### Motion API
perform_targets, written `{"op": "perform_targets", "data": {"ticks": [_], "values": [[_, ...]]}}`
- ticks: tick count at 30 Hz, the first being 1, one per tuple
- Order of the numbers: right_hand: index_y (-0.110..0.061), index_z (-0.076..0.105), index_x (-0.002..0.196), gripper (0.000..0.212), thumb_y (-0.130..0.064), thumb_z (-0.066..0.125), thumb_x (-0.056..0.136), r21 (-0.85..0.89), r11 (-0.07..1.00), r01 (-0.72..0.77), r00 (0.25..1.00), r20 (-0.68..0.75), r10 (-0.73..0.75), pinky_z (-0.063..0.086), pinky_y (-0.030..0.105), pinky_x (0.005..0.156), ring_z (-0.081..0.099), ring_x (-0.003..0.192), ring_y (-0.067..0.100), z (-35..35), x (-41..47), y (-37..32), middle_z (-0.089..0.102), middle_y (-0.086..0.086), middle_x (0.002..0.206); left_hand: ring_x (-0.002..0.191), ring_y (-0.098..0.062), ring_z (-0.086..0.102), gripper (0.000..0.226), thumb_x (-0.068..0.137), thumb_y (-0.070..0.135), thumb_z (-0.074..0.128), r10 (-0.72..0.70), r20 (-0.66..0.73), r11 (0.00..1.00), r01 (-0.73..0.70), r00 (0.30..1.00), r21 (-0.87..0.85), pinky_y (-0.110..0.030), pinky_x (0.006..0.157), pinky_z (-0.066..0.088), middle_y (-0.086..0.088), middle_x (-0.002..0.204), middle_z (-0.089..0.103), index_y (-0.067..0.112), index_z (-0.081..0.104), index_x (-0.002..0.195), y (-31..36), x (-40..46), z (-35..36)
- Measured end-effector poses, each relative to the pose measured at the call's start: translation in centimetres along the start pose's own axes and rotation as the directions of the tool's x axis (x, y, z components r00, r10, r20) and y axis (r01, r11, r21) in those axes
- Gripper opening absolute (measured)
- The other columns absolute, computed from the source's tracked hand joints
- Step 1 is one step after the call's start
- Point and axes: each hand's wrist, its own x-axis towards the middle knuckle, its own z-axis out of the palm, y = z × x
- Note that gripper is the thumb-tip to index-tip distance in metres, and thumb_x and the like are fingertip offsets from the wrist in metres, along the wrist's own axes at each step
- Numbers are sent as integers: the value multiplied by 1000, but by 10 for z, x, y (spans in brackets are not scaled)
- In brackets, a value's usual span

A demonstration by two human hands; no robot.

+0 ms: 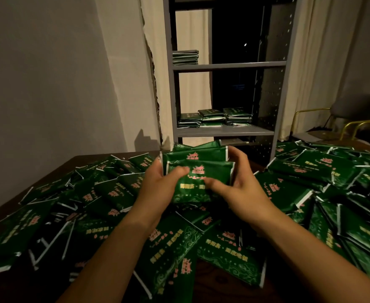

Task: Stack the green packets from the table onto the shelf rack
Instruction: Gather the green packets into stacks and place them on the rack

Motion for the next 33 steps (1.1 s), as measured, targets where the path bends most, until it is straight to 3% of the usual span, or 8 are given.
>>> {"op": "perform_targets", "data": {"ticks": [2, 6, 10, 13, 19, 23, 27, 33], "values": [[-30, 41, 138, 74, 3, 76, 81, -113, 994, -9, 1000, 18, 11, 58, 38, 93, 67, 109, 10, -2, 3, 6, 66, -2, 122, 86, -20, 72, 26, 94, 8, 58, -4, -46, 1000, 2, 999, -28, -32, 64, 57, -7, 109, 69, 19, 61, 118, 1, 3, -4], [-37, 34, 144, 89, -8, 83, 77, -298, 952, -74, 994, 60, 96, 55, 43, 99, 65, 110, 13, -1, 4, 12, 65, -7, 118, 90, -20, 65, 28, 93, 5, 50, -7, -27, 993, 10, 1000, 117, -31, 66, 52, -8, 109, 63, 19, 59, 116, -7, 4, 0], [-41, 28, 148, 92, -13, 81, 77, -300, 954, 7, 1000, 25, 0, 56, 38, 96, 66, 109, 12, 2, 1, 9, 59, -9, 124, 96, -24, 67, 21, 100, 20, 49, 3, -38, 979, 4, 999, 206, -51, 88, 57, -4, 107, 66, 35, 62, 106, -11, 3, 7], [-42, 29, 146, 87, -25, 73, 74, -338, 941, 22, 999, 32, -12, 51, 43, 103, 56, 122, 15, 3, -1, 9, 46, -7, 136, 101, -22, 66, 16, 95, 35, 49, -4, -37, 979, 11, 999, 201, -50, 92, 54, -1, 110, 67, 40, 64, 99, -10, 2, 10], [-37, 37, 136, 60, -3, 59, 91, -421, 907, 15, 994, 106, 33, 54, 41, 98, 60, 114, 13, 4, -1, 8, 60, -5, 124, 91, -27, 68, 40, 80, 4, 58, -90, 76, 970, 70, 993, 233, -43, 75, 61, -11, 108, 64, 28, 55, 112, -13, 2, 5], [-34, 43, 132, 55, 0, 63, 93, -265, 964, -26, 998, 49, 40, 60, 27, 82, 68, 103, 9, -1, 1, -4, 66, -4, 116, 87, -10, 70, 48, 90, 2, 64, -53, -37, 984, 59, 998, 167, -31, 73, 60, 3, 108, 66, 29, 46, 125, -9, 5, 2], [-21, 52, 129, 54, 3, 72, 85, 89, 980, -177, 984, 3, 177, 58, 26, 66, 74, 85, 16, -8, 5, -28, 72, 7, 109, 88, -20, 75, 21, 92, 16, 68, -152, -28, 988, 153, 988, 7, -38, 80, 60, -7, 103, 77, 15, 67, 113, 8, 10, -2], [-3, 57, 122, 42, 0, 73, 83, 286, 898, -333, 943, 115, 313, 56, 25, 57, 74, 75, 17, -15, 2, -65, 76, 12, 101, 93, -28, 76, 29, 90, 16, 71, -202, -2, 961, 198, 979, -193, -42, 81, 61, -13, 103, 77, 8, 65, 117, 38, 15, 5]]}}
